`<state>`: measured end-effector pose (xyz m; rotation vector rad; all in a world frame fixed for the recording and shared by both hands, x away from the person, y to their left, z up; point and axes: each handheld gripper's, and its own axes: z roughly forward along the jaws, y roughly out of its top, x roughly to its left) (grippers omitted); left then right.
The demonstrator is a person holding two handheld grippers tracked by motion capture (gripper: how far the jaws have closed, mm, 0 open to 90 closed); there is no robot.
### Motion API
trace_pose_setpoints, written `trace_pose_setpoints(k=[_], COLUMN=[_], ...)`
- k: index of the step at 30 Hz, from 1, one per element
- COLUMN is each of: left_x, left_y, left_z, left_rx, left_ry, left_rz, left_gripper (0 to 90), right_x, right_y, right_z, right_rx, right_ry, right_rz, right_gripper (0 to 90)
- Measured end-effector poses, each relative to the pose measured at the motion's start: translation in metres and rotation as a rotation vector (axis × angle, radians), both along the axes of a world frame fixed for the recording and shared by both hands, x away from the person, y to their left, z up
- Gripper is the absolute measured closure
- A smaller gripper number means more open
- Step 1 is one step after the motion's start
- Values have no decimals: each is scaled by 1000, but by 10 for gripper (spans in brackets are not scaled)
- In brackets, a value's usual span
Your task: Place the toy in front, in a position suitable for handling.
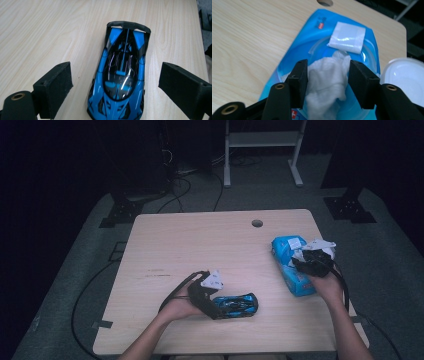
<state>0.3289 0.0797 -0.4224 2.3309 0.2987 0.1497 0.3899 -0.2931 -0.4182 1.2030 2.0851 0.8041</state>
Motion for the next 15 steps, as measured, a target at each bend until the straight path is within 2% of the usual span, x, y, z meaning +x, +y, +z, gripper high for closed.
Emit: trace_pose_setpoints(k=[3, 5, 7, 8, 9, 10, 12, 15], left_x=[-1, -2, -2, -3, -3, -3, -5, -6], left_y=[8, 14, 18, 21, 23, 25, 27, 28], left_z=[-3, -6, -11, -14, -16, -18, -21, -22], left_rx=[-42, -67, -72, -82, -88, -87, -86, -82], left_ry=[-2, -24, -45, -42, -43, -41, -34, -40], left_rz=[20, 30, 38, 44, 47, 45, 47, 40], left_gripper=[107, 104, 104, 103, 103, 103, 103, 101], right_x=[1, 0, 0, -1, -1, -2, -3, -9], right_y=[-3, -3, -1, -1, -2, -3, -11, -20], right_z=[-1, 0, 1, 2, 2, 3, 8, 17], right_rx=[24, 43, 42, 49, 60, 57, 108, 153], right_ry=[23, 34, 39, 43, 40, 31, 31, 24], right_rz=[3, 15, 26, 29, 31, 20, 16, 17], right_gripper=[601, 683, 742, 761, 830, 834, 845, 858])
